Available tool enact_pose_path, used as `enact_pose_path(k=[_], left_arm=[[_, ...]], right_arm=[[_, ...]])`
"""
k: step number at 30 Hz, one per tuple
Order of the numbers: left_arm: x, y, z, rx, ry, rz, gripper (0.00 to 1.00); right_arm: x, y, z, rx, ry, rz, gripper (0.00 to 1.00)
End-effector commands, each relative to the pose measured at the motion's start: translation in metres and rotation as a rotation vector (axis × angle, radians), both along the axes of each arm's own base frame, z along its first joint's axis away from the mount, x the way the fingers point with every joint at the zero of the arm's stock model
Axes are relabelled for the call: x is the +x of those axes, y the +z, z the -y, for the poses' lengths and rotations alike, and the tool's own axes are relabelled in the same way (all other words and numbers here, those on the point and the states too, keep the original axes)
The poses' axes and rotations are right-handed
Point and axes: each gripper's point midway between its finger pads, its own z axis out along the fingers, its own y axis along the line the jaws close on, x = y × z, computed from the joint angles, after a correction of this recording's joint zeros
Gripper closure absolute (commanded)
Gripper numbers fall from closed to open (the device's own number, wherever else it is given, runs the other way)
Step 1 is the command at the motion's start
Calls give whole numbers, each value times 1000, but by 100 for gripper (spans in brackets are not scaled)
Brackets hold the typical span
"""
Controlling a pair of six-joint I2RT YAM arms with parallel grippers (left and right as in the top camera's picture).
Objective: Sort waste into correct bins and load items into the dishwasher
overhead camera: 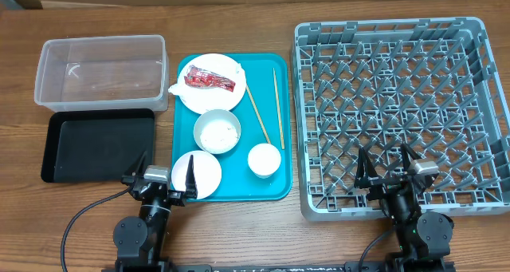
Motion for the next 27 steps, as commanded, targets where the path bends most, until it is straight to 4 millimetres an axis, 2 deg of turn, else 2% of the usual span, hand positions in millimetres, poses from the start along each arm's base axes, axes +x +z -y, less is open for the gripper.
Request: enact_pose_path(k=[1,12,18,23,27], left_arm=[[0,-1,-3,-5,18,1,0],[0,0,-3,-5,18,2,0],[0,12,-2,-6,11,54,0],[0,18,0,-6,-2,75,0],[-2,27,4,-5,-27,94,0]], right_arm=[[0,-2,1,-4,-8,3,0],[0,0,1,-3,-7,11,0],[0,6,1,-1,-7,35,0],[0,15,1,-3,-4,69,0],[-4,31,-3,-1,19,101,0]])
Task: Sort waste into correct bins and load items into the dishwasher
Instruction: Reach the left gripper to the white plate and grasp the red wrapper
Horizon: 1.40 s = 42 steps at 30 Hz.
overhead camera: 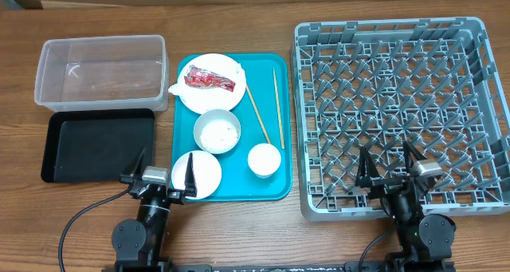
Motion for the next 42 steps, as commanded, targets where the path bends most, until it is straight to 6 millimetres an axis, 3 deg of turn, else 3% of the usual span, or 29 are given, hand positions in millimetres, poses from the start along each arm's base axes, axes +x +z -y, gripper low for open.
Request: enact_pose_path(k=[1,13,20,26,33,38,42], left_arm=[[-3,17,3,-5,-18,42,0],[-11,71,3,-2,-19,132,0],[3,108,9,45,-54,82,0],[38,140,9,80,-61,-64,0],[91,167,10,66,-80,-323,0],[128,176,12,52,-104,-501,0],[153,171,14,58,-97,-666,0]], right_arm=[[-5,22,-2,-2,15,55,0],[-23,78,-1,-130,4,138,0],[-29,103,-1,-181,1,136,0],[-27,120,-1,-188,9,45,0],[-8,138,-2,-195,22,-82,0],[9,139,-4,-200,40,-239,0],[22,139,-13,-195,99,-352,0]])
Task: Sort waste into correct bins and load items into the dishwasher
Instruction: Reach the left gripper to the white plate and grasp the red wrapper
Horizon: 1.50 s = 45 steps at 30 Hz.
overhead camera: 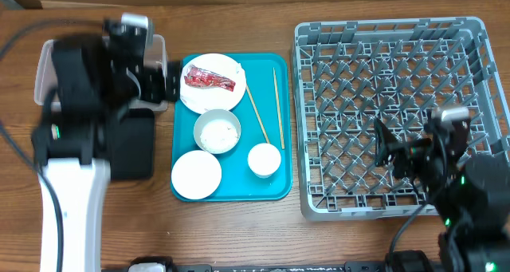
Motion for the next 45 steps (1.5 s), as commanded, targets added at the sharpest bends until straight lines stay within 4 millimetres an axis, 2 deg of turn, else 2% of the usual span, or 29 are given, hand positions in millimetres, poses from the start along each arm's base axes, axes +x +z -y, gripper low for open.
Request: enact_pose_path(k=[1,5,11,17,21,23,26,29,31,38,45], left_arm=[[27,8,3,33,-11,-68,0],[44,-8,17,51,-40,-223,0],[66,-37,57,-18,-160,-347,0],[87,-78,70,-49,-192,-424,0],[95,-108,78,-97,-204,-497,1],[102,-124,74,-128,-116,-547,0],[109,-156,59,-180,168,-656,2],[109,-190,40,-158,459,-723,4],[110,-206,38,-133,549,-735,3],[111,-244,35,-124,770,-758,4],[106,-289,40,-121,815,-855,3]], right_arm=[[10,18,-8,17,43,-39,0],[22,11,-14,23,68,-147,0],[36,-8,-28,54,134,-248,0],[39,-32,-41,94,202,-354,0],[37,-43,-43,101,208,-404,0],[36,-43,-43,101,208,-409,0],[36,-43,-43,101,208,-409,0],[36,-44,-43,102,208,-410,0],[36,-44,-43,101,207,-412,0],[33,-47,-42,102,206,-428,0],[33,-47,-42,102,206,-430,0]])
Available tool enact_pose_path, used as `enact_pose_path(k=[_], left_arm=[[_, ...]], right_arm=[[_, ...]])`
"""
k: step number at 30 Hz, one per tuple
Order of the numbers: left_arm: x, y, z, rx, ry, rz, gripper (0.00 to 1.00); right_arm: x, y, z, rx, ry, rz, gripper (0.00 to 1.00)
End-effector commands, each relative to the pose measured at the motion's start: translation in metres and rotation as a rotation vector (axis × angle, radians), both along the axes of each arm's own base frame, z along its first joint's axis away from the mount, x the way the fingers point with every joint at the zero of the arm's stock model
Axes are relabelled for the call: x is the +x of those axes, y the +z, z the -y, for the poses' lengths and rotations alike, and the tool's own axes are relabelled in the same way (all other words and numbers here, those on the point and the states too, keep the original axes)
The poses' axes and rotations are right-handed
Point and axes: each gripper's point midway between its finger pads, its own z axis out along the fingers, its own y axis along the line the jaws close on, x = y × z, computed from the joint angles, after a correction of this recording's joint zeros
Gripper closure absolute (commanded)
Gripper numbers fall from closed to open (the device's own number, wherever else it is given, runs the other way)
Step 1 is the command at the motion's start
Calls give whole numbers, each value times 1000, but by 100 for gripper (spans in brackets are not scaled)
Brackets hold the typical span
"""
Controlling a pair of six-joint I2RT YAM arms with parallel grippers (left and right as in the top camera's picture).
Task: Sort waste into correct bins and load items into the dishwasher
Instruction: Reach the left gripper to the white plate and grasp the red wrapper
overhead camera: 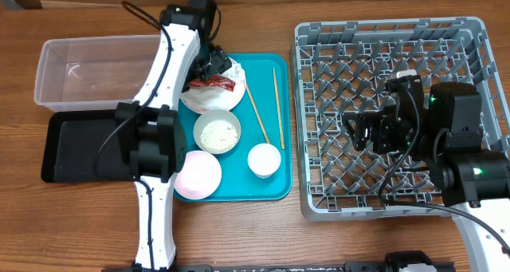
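Note:
A red wrapper (213,84) lies on a white plate (209,99) at the back of the teal tray (275,184). My left gripper (217,66) hangs right over the wrapper's far edge, and its fingers look open. On the tray also sit a white bowl (217,132) with crumbs, a small white cup (264,159), a small plate (199,175) and two chopsticks (257,112). My right gripper (360,133) hovers open and empty over the middle of the grey dish rack (398,33).
A clear plastic bin (88,65) stands at the back left, with a black tray (80,144) in front of it. The left arm reaches across the tray's left edge and hides part of the small plate.
The left gripper has gone from beside the clear bin to just above the red wrapper on the plate. The right gripper has shifted left and a little farther back over the rack.
At first both arms sat folded at the table's front edge, grippers open, and stayed so. Then the left arm was raised near the clear bin and the right one over the rack. Now the left gripper is at the wrapper. Nothing on the tray has moved.

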Motion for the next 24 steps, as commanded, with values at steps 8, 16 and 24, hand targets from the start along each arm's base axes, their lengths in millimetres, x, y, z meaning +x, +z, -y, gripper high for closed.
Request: enact_pose_path(k=[8,16,24], left_arm=[[-8,-65,-2,14,53,-131,23],[-8,-68,-2,18,-105,-143,96],[-7,-40,-2,11,-202,-147,96]], right_arm=[[1,13,-1,9,4,33,0],[1,12,-1,8,5,32,0],[1,12,-1,8,5,32,0]])
